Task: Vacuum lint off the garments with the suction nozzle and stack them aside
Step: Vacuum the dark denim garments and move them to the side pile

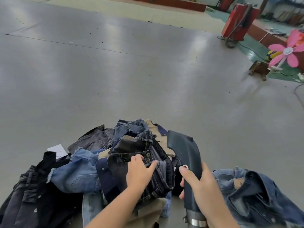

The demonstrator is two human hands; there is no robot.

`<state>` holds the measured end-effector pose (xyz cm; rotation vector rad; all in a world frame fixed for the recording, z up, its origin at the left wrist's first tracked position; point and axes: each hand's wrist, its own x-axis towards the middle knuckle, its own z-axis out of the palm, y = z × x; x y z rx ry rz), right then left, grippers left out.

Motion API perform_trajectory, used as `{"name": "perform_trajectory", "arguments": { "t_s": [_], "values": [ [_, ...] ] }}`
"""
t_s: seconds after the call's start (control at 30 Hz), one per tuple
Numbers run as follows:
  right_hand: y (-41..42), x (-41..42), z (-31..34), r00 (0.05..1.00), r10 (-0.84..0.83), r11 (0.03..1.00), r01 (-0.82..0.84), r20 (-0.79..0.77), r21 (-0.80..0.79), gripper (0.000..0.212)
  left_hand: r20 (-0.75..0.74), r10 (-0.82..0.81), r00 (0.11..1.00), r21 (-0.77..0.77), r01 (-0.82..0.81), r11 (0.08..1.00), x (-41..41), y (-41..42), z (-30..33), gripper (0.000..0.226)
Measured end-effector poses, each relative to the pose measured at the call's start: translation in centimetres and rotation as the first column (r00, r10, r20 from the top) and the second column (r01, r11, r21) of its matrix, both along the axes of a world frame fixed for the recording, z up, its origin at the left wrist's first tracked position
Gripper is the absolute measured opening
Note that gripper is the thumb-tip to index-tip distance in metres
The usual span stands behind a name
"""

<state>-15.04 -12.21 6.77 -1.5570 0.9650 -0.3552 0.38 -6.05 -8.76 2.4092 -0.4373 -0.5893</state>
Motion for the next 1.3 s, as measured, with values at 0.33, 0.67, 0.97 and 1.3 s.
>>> {"name": "perform_trajectory", "arguments": {
  "t_s": [0.33, 0.67, 0.97, 1.3],
  "values": [
    [-0.6, -0.7, 0.2, 1.0, -0.01, 0.999, 0.01, 0.004, 0.05, 0.017, -0.317, 0.163, 0.934, 0.171, -0.113, 0.979, 2.4, -1.8, -3.5, 0.058],
    [0.6, -0.6, 1.5, 0.996, 0.003, 0.997, -0.01, 0.09, 0.076, 0.013, -0.884, -0.096, 0.457, -0.419, -0.684, 0.597, 6.1, 3.2, 5.4, 0.037],
    [1.0, -0.8, 2.0, 0.984, -0.034, 0.996, 0.02, 0.175, 0.082, 0.014, -0.831, -0.176, 0.527, -0.436, -0.422, 0.795, 6.0, 7.7, 12.3, 0.049],
    [2.0, -1.5, 2.5, 0.979, 0.174, 0.983, -0.18, 0.11, 0.047, 0.022, -0.631, -0.128, 0.765, -0.619, -0.396, 0.678, 3.0, 10.4, 14.4, 0.036]
  ]
}}
